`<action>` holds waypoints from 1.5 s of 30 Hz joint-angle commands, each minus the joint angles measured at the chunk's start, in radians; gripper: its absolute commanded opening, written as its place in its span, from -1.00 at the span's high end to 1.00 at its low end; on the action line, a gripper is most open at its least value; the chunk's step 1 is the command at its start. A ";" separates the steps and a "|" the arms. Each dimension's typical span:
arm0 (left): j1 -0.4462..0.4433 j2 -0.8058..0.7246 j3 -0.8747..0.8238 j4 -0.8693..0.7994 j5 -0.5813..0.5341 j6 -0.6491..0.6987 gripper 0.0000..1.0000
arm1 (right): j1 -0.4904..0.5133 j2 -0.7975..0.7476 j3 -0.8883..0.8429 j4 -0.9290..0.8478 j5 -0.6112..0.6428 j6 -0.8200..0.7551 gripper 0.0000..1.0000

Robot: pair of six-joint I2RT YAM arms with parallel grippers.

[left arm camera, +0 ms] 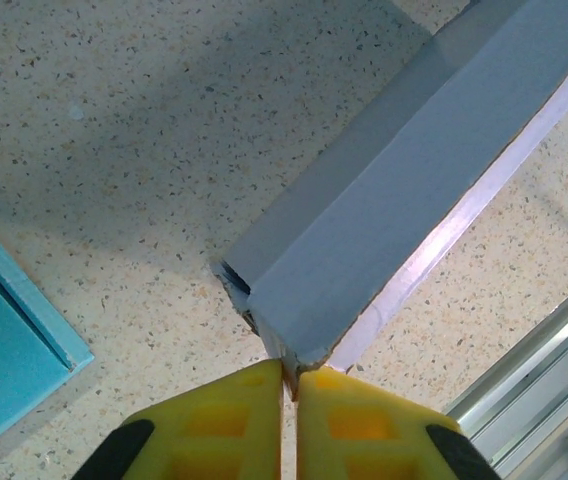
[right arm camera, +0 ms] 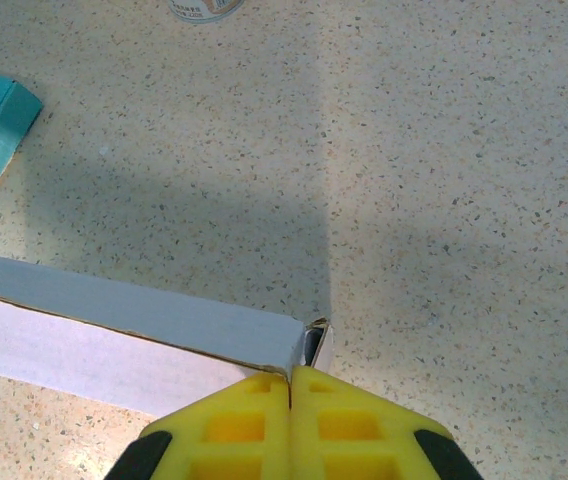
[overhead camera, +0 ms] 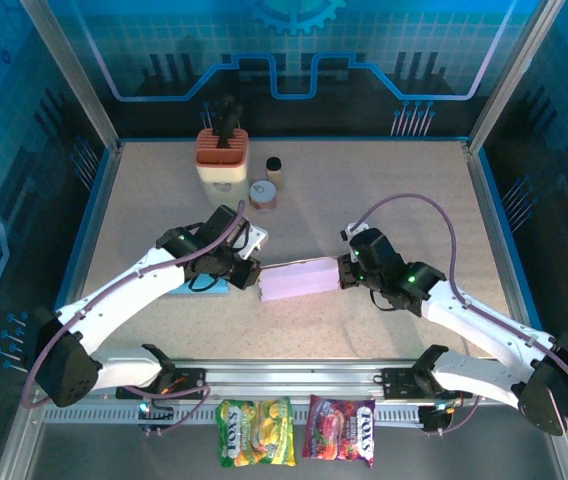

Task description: Fold the paper box

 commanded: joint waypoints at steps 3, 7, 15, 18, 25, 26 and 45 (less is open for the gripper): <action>-0.001 0.021 0.028 -0.005 0.005 -0.048 0.88 | 0.016 0.018 0.022 -0.029 0.003 0.018 1.00; 0.000 0.025 0.024 0.003 0.018 -0.121 0.94 | 0.027 0.032 0.029 -0.025 0.011 0.021 1.00; 0.000 0.085 0.092 -0.081 0.044 -0.238 1.00 | 0.033 0.042 0.046 -0.030 0.023 0.021 1.00; -0.001 0.102 0.105 -0.086 0.051 -0.287 1.00 | 0.033 0.047 0.048 -0.031 0.022 0.022 1.00; 0.000 0.139 0.172 -0.144 0.050 -0.352 1.00 | 0.034 0.046 0.049 -0.032 0.023 0.017 1.00; 0.000 0.145 0.181 -0.153 0.049 -0.360 1.00 | 0.034 0.047 0.048 -0.033 0.025 0.017 1.00; 0.001 0.161 0.149 -0.143 0.034 -0.342 1.00 | 0.033 0.038 0.022 -0.021 0.026 0.018 1.00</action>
